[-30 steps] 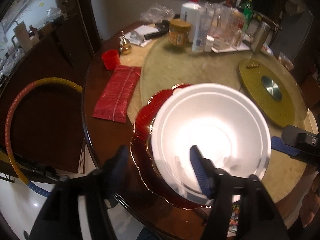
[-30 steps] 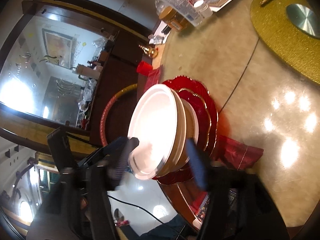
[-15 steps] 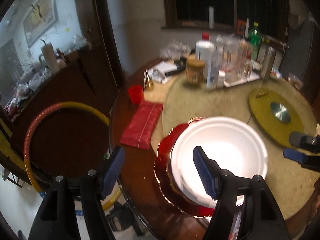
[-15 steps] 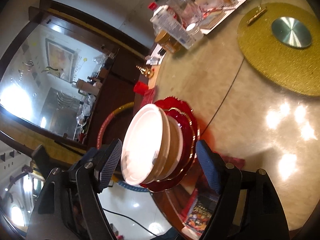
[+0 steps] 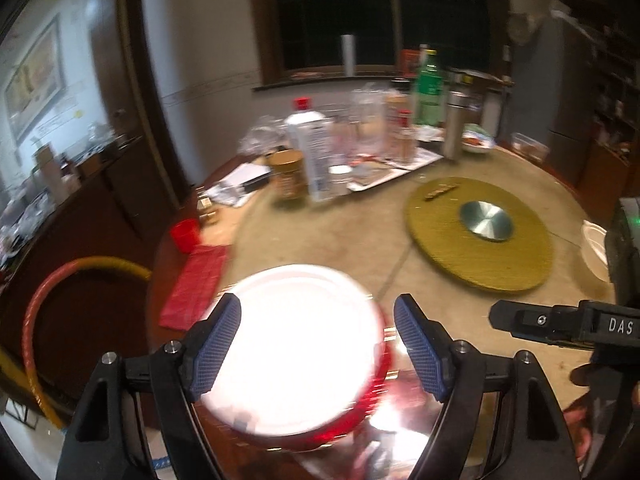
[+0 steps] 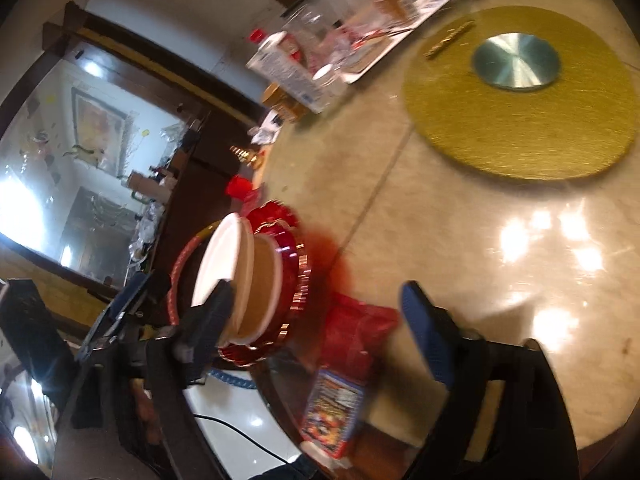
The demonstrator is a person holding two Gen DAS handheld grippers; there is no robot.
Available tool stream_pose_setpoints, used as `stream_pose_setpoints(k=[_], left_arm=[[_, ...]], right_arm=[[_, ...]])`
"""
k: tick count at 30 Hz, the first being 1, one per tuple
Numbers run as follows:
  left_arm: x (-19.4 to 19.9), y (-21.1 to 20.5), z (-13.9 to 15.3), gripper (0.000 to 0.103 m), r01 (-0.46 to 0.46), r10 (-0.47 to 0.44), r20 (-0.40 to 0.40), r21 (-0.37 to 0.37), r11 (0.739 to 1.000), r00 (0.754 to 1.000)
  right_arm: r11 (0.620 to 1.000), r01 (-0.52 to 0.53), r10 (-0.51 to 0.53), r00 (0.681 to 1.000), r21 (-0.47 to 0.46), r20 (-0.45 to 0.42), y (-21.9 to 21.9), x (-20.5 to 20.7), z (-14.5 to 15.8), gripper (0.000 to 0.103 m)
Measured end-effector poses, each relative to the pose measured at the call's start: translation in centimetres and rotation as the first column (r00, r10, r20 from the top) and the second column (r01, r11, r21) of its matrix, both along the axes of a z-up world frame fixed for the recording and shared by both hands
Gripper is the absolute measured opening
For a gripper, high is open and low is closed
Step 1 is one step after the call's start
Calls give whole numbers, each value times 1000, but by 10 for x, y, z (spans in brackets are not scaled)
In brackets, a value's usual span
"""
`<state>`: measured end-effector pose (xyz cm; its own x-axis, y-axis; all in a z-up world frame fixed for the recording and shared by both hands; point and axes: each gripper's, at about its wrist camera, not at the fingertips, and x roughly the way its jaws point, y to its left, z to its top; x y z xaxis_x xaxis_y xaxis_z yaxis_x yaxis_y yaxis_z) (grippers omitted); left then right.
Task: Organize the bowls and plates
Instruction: 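Move both tools to the small beige plastic bowl on the table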
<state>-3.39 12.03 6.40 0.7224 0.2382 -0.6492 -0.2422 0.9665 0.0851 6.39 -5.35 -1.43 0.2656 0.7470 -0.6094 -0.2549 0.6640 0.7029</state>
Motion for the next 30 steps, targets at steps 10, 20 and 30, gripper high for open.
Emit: stream_pose_setpoints(k=[10,20,30], left_arm=[[49,-90,-21,81,211,-214,-49,-62,976,976],[99,-169,-52,81,342,-368,-129,-189,921,921],[149,-236,-69,81,386,-433,-162,-259,886,886]], right_arm=[[977,207,-203,977,-56,65,-92,-1,2,103],[931,361,-362,932,-56,-6,-194,-12,-11,103],[843,538,-538,840,-23,-72,-283,-18,-14,103]])
